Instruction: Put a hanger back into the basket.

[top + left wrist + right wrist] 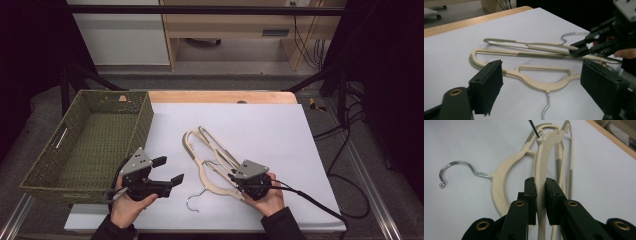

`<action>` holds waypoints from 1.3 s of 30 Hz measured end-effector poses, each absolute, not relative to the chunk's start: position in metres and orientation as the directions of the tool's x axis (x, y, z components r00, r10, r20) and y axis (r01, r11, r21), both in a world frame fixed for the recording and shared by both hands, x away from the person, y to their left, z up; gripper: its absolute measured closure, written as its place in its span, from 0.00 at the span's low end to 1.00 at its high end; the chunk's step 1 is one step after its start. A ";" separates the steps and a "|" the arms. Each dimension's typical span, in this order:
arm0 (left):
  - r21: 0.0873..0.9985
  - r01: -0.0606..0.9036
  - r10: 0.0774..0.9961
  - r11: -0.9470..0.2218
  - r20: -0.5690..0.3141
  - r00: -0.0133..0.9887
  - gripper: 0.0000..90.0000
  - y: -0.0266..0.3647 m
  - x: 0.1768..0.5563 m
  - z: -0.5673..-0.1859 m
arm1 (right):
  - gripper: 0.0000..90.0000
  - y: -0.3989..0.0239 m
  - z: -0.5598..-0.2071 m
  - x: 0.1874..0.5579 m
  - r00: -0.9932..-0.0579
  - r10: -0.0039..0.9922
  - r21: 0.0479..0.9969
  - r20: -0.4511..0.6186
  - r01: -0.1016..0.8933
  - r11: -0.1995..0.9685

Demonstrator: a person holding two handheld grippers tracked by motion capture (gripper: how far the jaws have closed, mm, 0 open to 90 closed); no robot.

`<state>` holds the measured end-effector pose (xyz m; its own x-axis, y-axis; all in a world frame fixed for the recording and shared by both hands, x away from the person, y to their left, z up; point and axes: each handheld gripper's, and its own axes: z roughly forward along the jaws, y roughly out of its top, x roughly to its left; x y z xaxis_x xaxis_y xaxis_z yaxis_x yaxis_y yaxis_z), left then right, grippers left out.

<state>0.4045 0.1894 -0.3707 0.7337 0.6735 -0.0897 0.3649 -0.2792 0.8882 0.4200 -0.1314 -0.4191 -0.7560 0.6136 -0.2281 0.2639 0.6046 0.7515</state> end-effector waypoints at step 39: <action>0.834 0.291 0.583 -0.469 0.045 0.811 0.15 0.154 0.432 -0.364 | 0.97 -0.144 -0.379 0.428 -0.893 0.450 0.856 -0.022 0.216 0.470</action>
<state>0.4315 0.1538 -0.3643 0.8115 0.5827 0.0447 0.2909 -0.4690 0.8339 0.4281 -0.1441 -0.3789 -0.8926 0.4503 -0.0217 0.2162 0.4698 0.8559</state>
